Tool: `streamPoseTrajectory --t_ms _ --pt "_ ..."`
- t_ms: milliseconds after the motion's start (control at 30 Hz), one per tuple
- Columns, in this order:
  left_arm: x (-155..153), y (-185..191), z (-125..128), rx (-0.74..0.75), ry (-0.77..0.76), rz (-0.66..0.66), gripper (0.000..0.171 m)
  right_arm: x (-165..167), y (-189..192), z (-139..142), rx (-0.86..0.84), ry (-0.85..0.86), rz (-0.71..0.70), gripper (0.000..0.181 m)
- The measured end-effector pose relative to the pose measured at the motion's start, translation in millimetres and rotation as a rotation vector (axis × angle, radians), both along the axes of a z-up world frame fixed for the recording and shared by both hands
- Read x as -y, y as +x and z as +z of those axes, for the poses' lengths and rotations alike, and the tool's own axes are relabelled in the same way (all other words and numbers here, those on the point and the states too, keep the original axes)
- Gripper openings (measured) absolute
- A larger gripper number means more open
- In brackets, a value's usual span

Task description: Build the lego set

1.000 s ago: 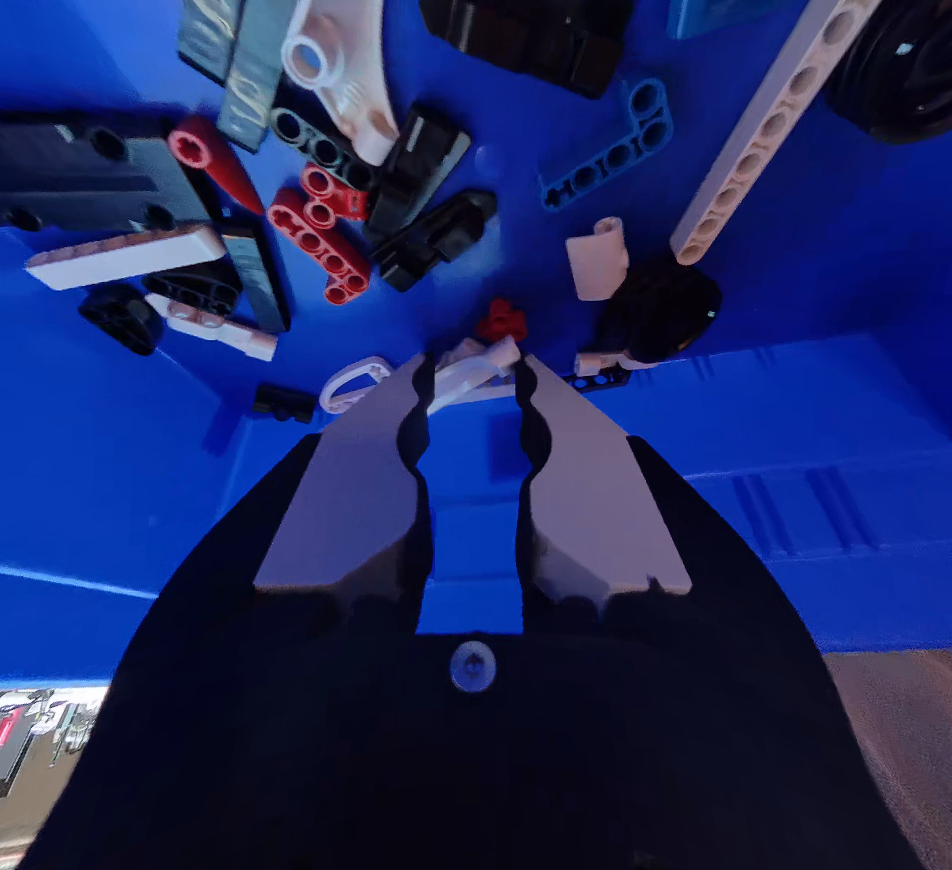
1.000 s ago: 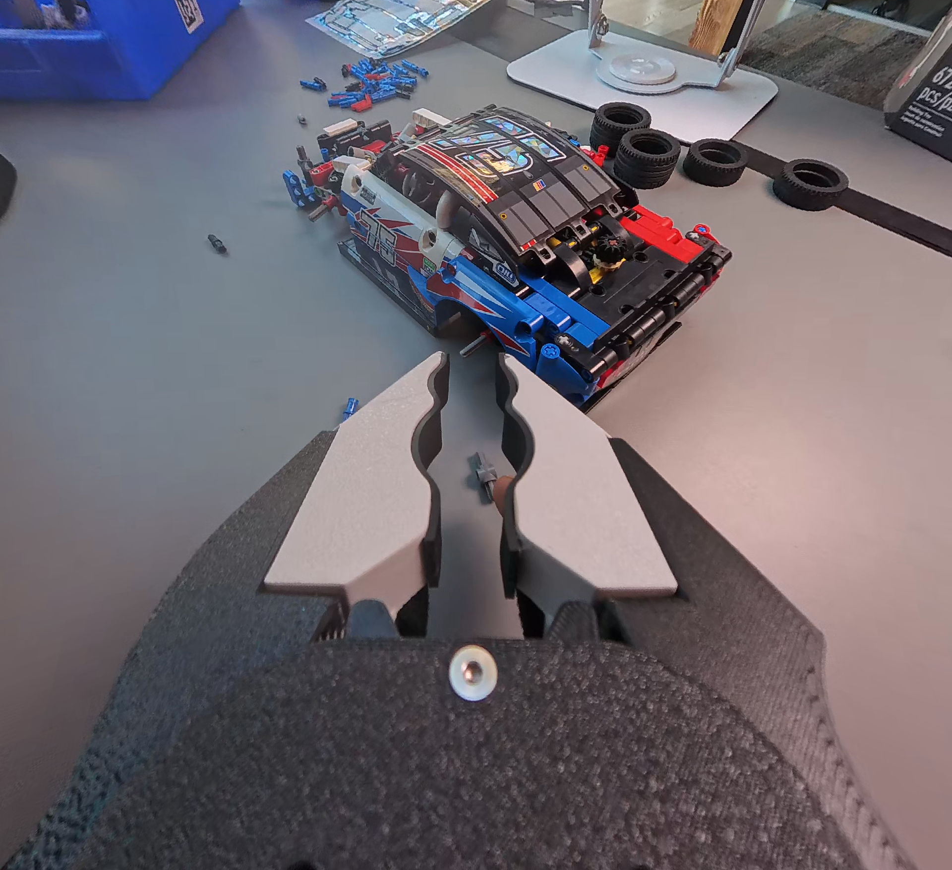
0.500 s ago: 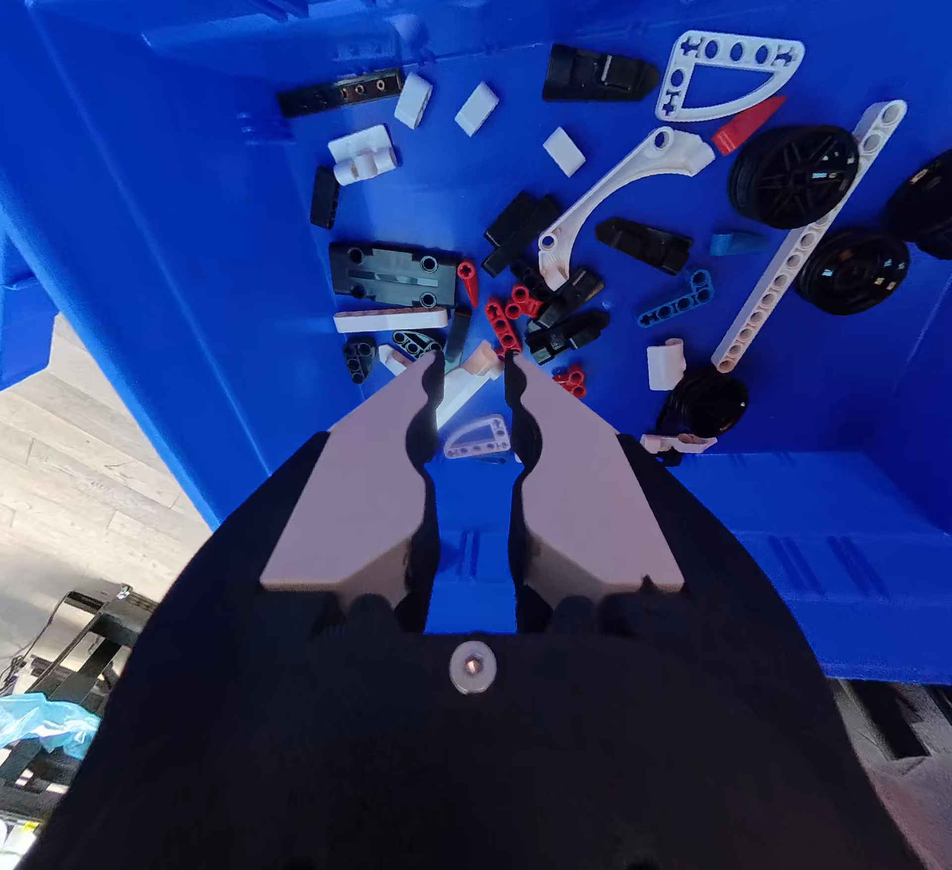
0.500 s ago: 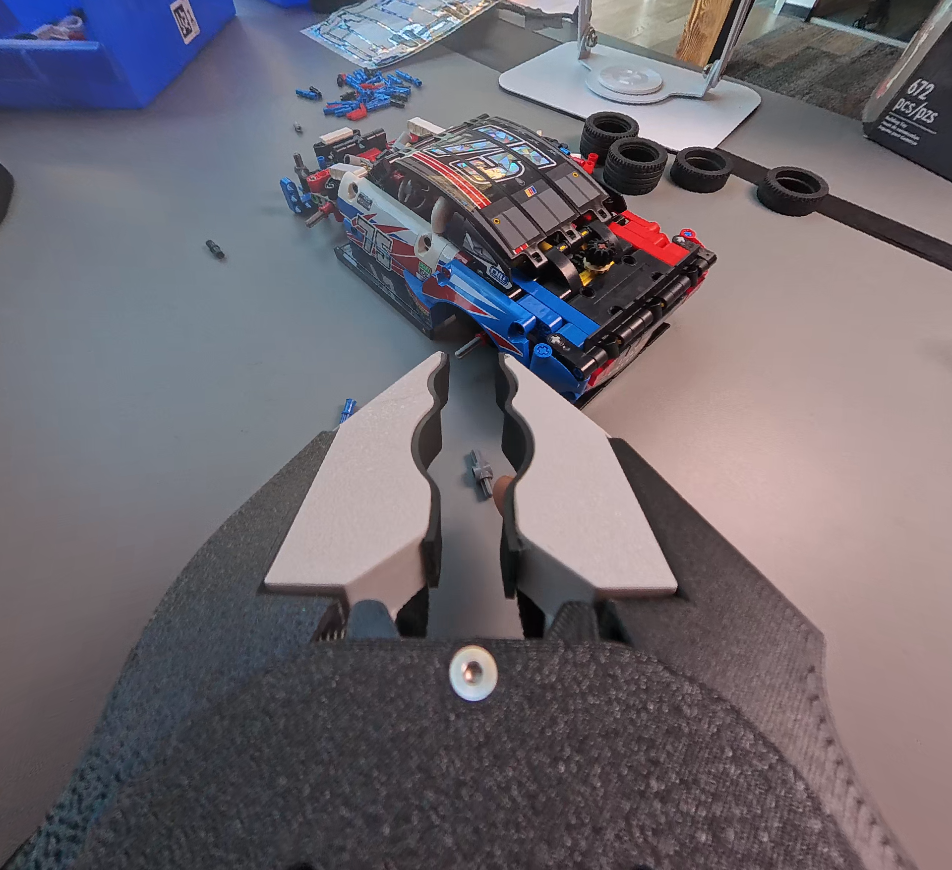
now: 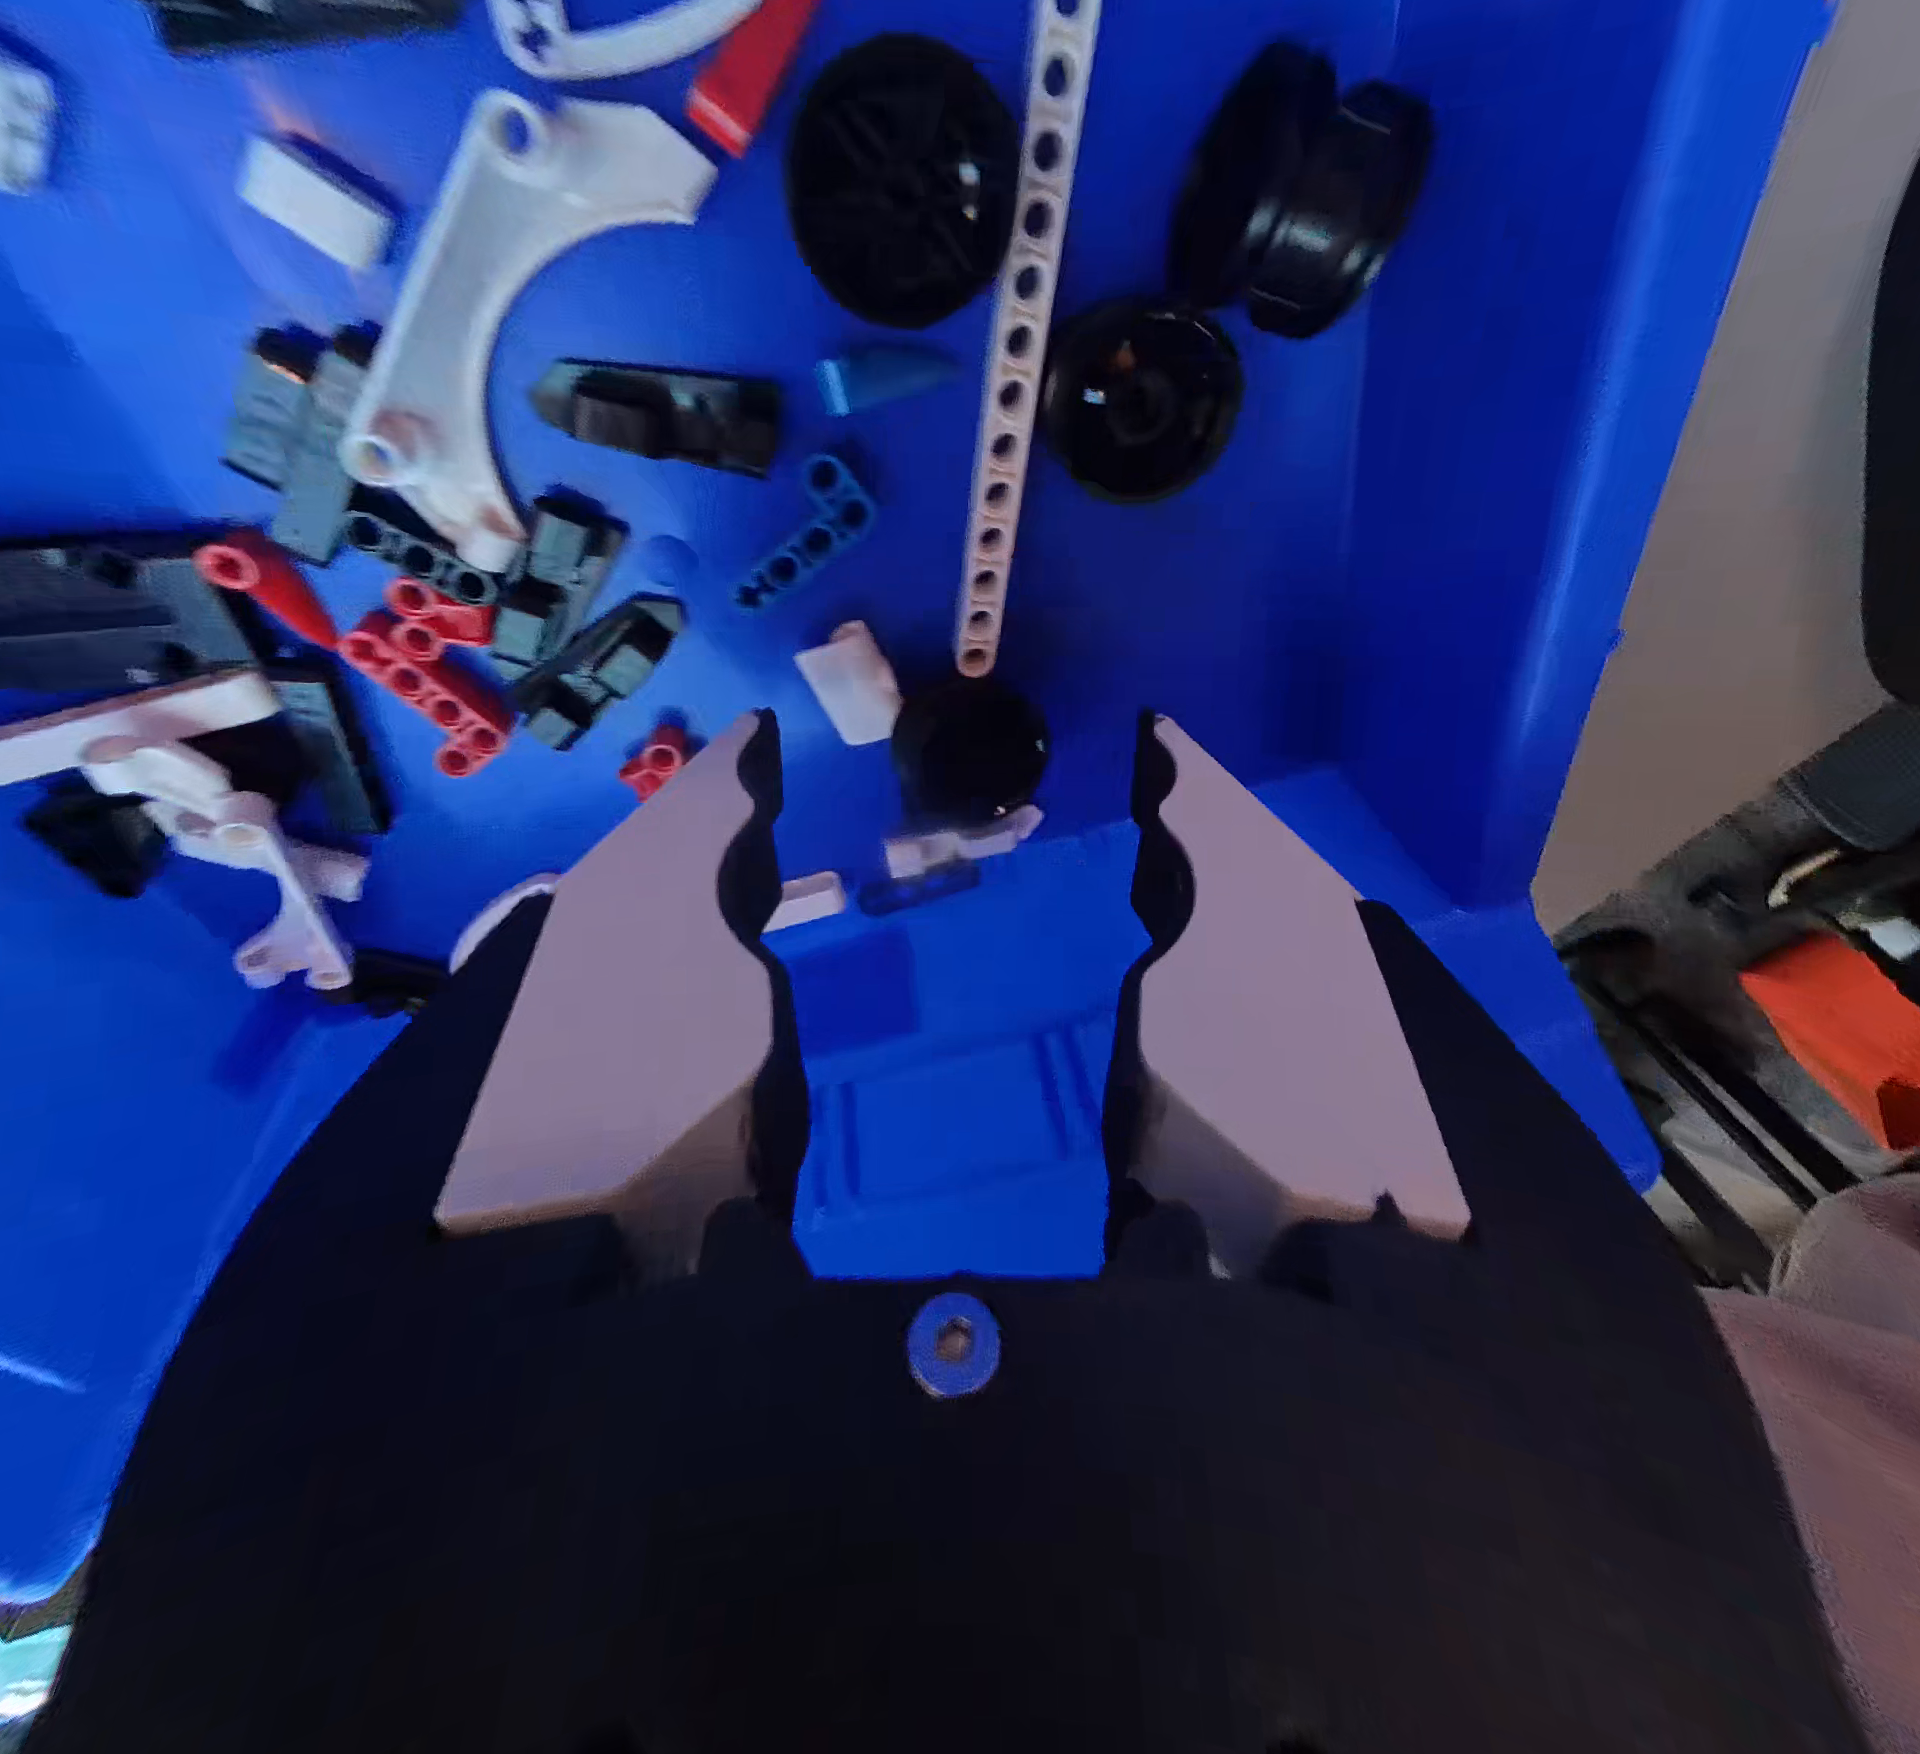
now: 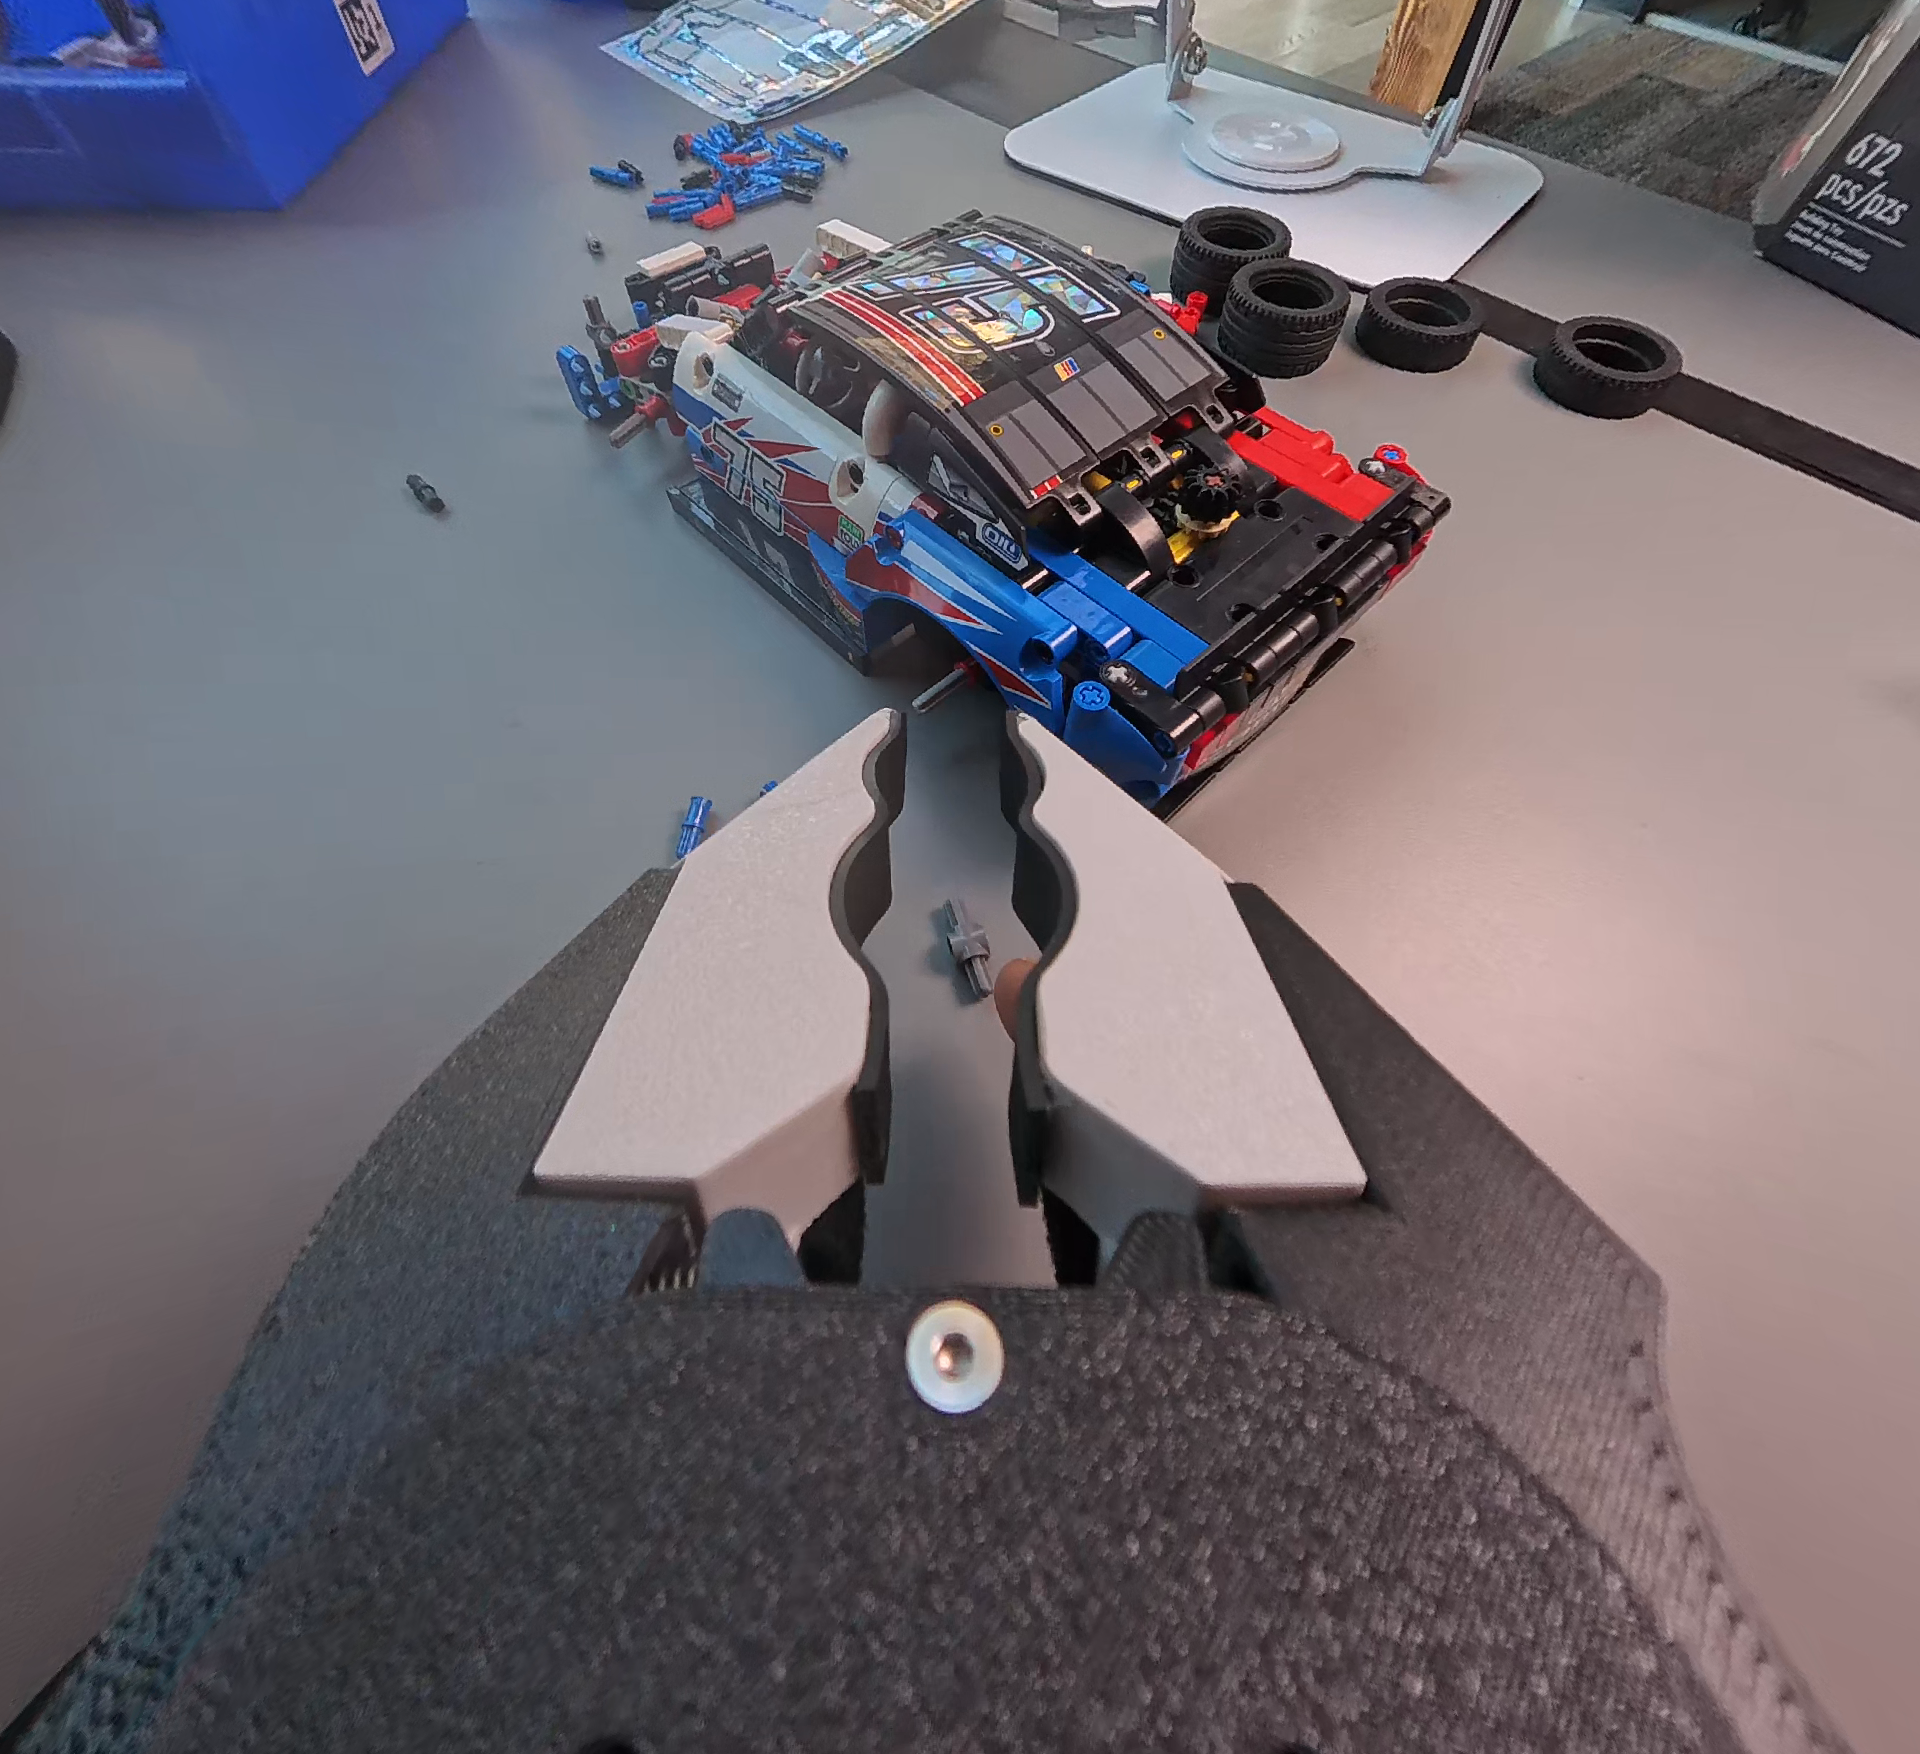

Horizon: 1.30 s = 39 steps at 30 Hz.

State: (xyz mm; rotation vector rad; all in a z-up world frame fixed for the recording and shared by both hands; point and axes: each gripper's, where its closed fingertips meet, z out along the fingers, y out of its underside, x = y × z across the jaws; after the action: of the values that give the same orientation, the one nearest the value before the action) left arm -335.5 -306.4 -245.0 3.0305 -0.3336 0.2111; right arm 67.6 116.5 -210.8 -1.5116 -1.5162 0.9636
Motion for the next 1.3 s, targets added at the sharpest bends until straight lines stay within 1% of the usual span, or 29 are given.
streamPoseTrajectory --t_ms 33,67,133,167,233,333,367,433,533,600,633,700,800,900,1000,1067,1133,1200,1233,1267,1300 --pt "5 4 -5 -0.013 -0.029 -0.015 0.067 0 0 -1 0.002 0.0 0.002 0.015" --pt "11 3 -10 -0.049 -0.058 -0.032 0.063 0 -1 -1 0.004 0.001 0.004 0.015" --pt "25 -8 -16 -0.145 -0.135 -0.074 0.043 1 -1 -1 0.004 0.002 0.005 0.015" --pt "23 -8 -17 -0.144 -0.126 -0.08 0.034 1 -1 0 0.003 0.002 0.004 0.015" --pt "13 -15 -11 -0.15 -0.061 -0.05 0.034 1 -2 1 0.0 0.001 0.005 0.015" --pt "-4 -24 5 -0.107 0.038 0.022 0.034 2 -2 2 0.0 0.007 0.007 0.015" --pt "-8 -32 9 -0.119 0.064 0.05 0.034 3 -2 2 -0.002 0.008 0.007 0.015" --pt "-8 -52 11 -0.18 0.067 0.091 0.034 3 -1 3 -0.005 0.009 0.003 0.015" --pt "2 -79 7 -0.3 0.027 0.118 0.034 2 1 5 -0.012 0.012 -0.005 0.015" --pt "4 -84 6 -0.338 0.034 0.129 0.042 1 1 7 -0.016 0.013 -0.009 0.015" --pt "4 -82 6 -0.335 0.045 0.125 0.047 1 1 7 -0.016 0.012 -0.01 0.015" --pt "5 -72 6 -0.318 0.051 0.104 0.049 1 1 5 -0.014 0.01 -0.008 0.015" --pt "6 -38 2 -0.201 0.049 0.046 0.047 2 -1 3 -0.005 0.008 0.001 0.015" --pt "-9 -4 0 -0.099 0.128 -0.023 0.051 4 -2 1 0.001 0.008 0.009 0.015" --pt "-29 34 4 -0.036 0.223 -0.114 0.054 3 -1 1 0.003 0.01 0.004 0.015" --pt "-39 46 5 -0.066 0.267 -0.167 0.052 2 0 2 -0.002 0.006 -0.004 0.015" --pt "-38 49 -3 -0.101 0.239 -0.21 0.052 1 -1 1 -0.002 0.001 -0.005 0.015" --pt "-38 46 -11 -0.135 0.223 -0.232 0.049 3 -2 0 0.004 0.003 0.004 0.015" --pt "-41 43 -13 -0.161 0.233 -0.235 0.042 3 -3 -1 0.006 0.006 0.009 0.015" --pt "-42 41 -12 -0.169 0.242 -0.242 0.031 4 -3 -1 0.009 0.008 0.013 0.015" --pt "-41 39 -12 -0.169 0.234 -0.242 0.031 5 -3 -1 0.01 0.009 0.013 0.015"
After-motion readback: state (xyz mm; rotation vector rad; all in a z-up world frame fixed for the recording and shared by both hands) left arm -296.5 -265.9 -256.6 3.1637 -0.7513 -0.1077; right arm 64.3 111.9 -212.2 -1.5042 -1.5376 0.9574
